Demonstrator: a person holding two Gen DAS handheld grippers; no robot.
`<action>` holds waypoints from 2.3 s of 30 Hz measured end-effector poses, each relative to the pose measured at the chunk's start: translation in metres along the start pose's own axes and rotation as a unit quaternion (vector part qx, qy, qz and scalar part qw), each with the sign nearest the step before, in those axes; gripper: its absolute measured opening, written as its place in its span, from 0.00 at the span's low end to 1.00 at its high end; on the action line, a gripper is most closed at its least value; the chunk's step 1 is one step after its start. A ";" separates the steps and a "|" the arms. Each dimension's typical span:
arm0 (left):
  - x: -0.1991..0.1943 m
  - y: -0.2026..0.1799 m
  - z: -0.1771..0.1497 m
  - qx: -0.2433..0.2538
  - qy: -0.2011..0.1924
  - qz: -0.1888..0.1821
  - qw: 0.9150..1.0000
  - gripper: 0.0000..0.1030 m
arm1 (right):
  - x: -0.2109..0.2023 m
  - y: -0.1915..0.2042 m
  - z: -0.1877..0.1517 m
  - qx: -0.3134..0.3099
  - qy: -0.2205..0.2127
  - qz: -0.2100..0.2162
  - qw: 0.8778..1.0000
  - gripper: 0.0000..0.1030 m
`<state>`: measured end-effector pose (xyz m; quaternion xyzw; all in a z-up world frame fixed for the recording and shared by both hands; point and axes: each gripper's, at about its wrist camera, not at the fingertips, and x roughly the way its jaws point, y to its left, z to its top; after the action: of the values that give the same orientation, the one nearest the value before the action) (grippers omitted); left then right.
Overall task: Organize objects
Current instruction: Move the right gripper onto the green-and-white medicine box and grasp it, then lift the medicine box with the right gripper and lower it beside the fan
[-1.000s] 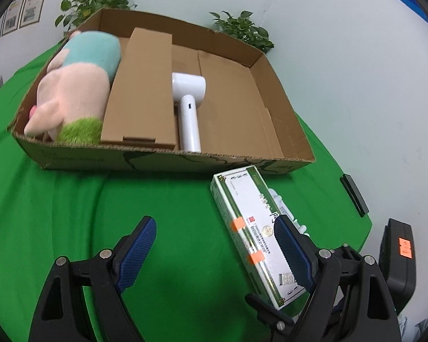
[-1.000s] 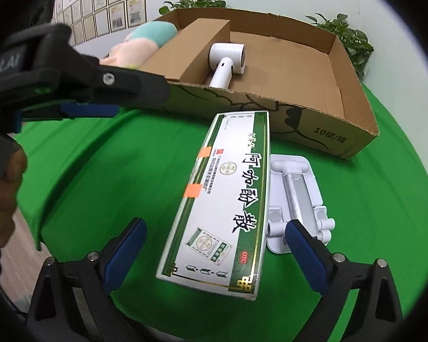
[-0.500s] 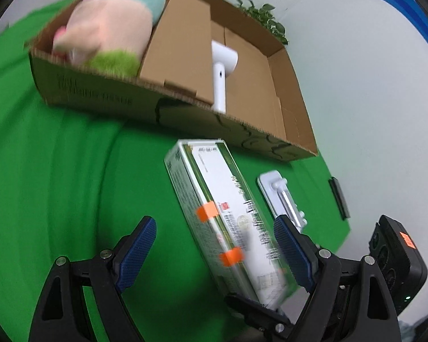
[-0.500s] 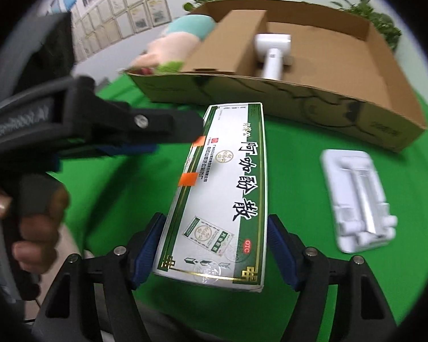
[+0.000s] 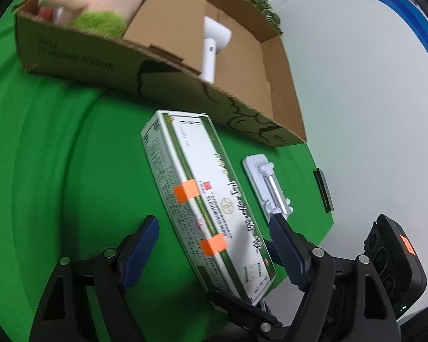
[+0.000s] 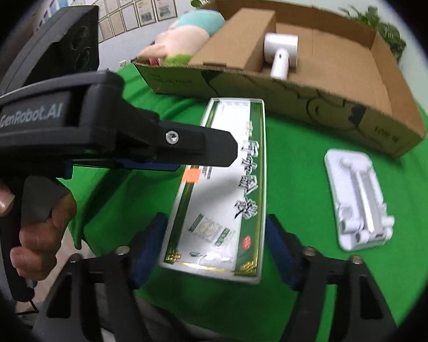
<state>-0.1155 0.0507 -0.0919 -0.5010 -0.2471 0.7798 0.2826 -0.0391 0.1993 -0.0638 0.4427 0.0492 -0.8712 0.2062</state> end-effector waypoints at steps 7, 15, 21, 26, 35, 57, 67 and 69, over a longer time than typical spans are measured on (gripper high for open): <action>0.001 0.005 0.002 -0.021 0.007 -0.001 1.000 0.56 | -0.004 -0.013 -0.002 0.085 0.005 0.119 0.989 0.64; -0.005 -0.014 0.002 0.011 -0.011 0.007 1.000 0.43 | -0.011 -0.001 -0.004 0.067 -0.007 0.107 0.992 0.62; -0.018 -0.052 0.016 0.070 -0.029 0.014 0.997 0.39 | -0.025 -0.003 0.006 0.057 -0.043 0.079 0.994 0.60; -0.025 -0.085 0.038 0.115 -0.043 0.013 0.992 0.39 | -0.042 -0.009 0.018 0.064 -0.084 0.067 0.992 0.60; -0.016 -0.133 0.082 0.170 -0.056 -0.010 0.984 0.38 | -0.058 -0.031 0.048 0.087 -0.130 0.029 0.987 0.59; 0.060 -0.120 0.181 0.143 -0.033 -0.031 0.989 0.38 | -0.004 -0.102 0.133 0.114 -0.098 0.020 0.988 0.59; 0.105 -0.088 0.196 0.095 0.001 -0.006 0.995 0.38 | 0.029 -0.123 0.139 0.130 -0.037 0.042 0.990 0.59; 0.108 -0.085 0.199 0.090 0.006 0.002 0.996 0.38 | 0.035 -0.127 0.141 0.132 -0.023 0.051 0.990 0.59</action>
<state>-0.3185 0.1660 -0.0298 -0.4787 -0.1728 0.7963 0.3269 -0.2147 0.2656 -0.0187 0.4475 -0.0934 -0.8685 0.1917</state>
